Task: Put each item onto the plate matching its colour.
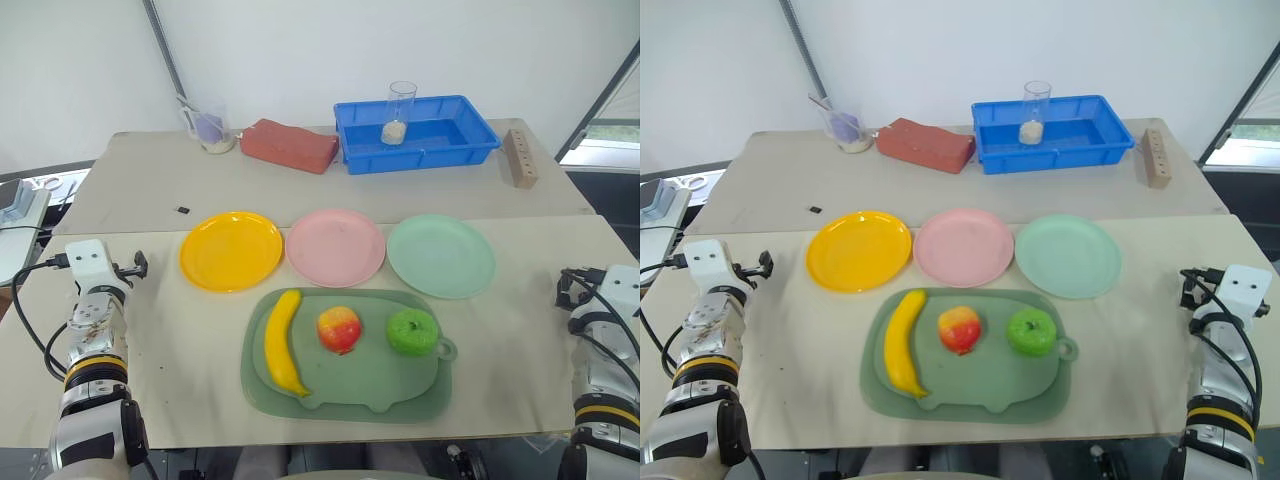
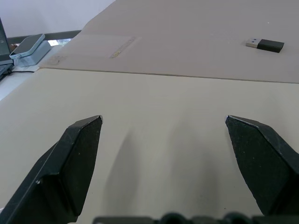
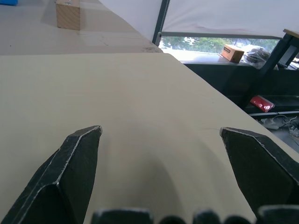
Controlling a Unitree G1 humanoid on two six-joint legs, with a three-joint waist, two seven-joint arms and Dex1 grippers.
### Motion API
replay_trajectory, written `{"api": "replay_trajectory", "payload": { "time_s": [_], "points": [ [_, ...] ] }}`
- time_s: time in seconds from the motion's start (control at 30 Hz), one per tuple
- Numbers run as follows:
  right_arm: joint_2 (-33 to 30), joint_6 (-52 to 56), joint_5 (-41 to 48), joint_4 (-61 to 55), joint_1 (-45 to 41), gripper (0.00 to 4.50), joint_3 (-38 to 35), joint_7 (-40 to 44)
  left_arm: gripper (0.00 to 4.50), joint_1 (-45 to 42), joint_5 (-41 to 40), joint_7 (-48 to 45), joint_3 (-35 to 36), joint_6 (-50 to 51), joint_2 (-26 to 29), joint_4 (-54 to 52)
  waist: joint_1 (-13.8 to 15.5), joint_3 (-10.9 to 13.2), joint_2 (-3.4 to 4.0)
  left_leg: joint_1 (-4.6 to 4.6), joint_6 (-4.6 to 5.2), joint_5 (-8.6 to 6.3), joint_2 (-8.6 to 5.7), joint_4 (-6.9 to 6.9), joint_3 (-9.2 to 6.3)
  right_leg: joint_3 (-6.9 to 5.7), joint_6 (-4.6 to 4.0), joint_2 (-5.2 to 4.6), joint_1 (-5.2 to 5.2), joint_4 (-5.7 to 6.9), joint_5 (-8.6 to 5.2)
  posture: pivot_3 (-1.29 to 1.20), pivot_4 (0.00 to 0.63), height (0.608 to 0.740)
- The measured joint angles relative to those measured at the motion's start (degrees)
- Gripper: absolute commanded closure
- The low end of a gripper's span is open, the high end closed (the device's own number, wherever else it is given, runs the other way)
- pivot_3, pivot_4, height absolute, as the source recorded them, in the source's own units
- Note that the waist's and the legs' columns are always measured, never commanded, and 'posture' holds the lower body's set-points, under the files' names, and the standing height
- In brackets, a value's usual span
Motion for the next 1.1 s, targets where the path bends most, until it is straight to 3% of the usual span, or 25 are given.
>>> {"api": "replay_trajectory", "payload": {
  "time_s": [0.23, 0.43, 0.6, 0.7, 0.9, 1.1],
  "points": [
    [-0.18, 0.07, -0.06, -0.24, -0.55, 0.01, 0.39, 1.00, 0.00, 2.88, -1.01, -3.51, 0.03, 0.79, 1.49, -5.30, -0.22, -0.02, 0.05, -0.01, 0.00, 0.00, 0.01, -0.04, 0.00, 0.01, -0.01, 0.00, -0.03, 0.01, 0.00, 0.00, 0.150, 0.740],
    [-4.70, 2.57, 0.06, -9.02, -3.38, 0.01, 2.96, 8.40, 0.00, 11.97, -8.06, -16.18, 0.30, 8.87, 6.01, -29.13, -0.45, 0.01, 0.27, -0.03, -0.01, -0.01, 0.03, -0.07, 0.07, 0.07, -0.13, -0.03, -0.04, 0.00, -0.06, 0.00, 0.150, 0.740],
    [-7.62, 12.08, 5.90, -24.33, -5.31, 0.01, 8.69, 23.96, 0.00, 23.97, -18.19, -26.46, -3.13, 23.66, 8.93, -56.39, -0.28, 0.04, 0.26, -0.07, -0.01, -0.01, 0.09, -0.06, 0.09, 0.10, -0.43, -0.03, -0.06, 0.04, -0.22, 0.00, 0.150, 0.740],
    [-8.26, 19.36, 10.35, -33.74, -5.57, 0.01, 13.20, 32.03, 0.00, 27.78, -22.09, -30.70, -6.90, 29.79, 10.05, -66.17, 0.00, 0.06, 0.26, -0.11, -0.02, -0.02, 0.09, -0.02, 0.09, 0.09, -0.46, -0.04, -0.11, 0.02, -0.24, 0.00, 0.150, 0.740],
    [-10.77, 34.97, 23.03, -54.57, -5.03, 0.01, 20.72, 44.70, 0.00, 31.27, -24.77, -33.11, -13.09, 36.74, 10.07, -75.30, 0.45, 0.10, 0.29, -0.33, -0.10, -0.07, 0.07, 0.05, 0.15, 0.05, -0.51, -0.19, -0.21, -0.19, -0.26, 0.00, 0.150, 0.740],
    [-15.18, 46.24, 34.82, -69.86, -4.05, 0.01, 22.53, 49.76, 0.00, 33.26, -25.51, -30.19, -15.97, 41.87, 7.80, -78.39, 0.94, 0.14, 0.20, -0.35, -0.15, -0.12, 0.07, 0.07, 0.16, 0.02, -0.61, -0.25, -0.29, -0.29, -0.32, 0.00, 0.150, 0.740]
  ]
}}
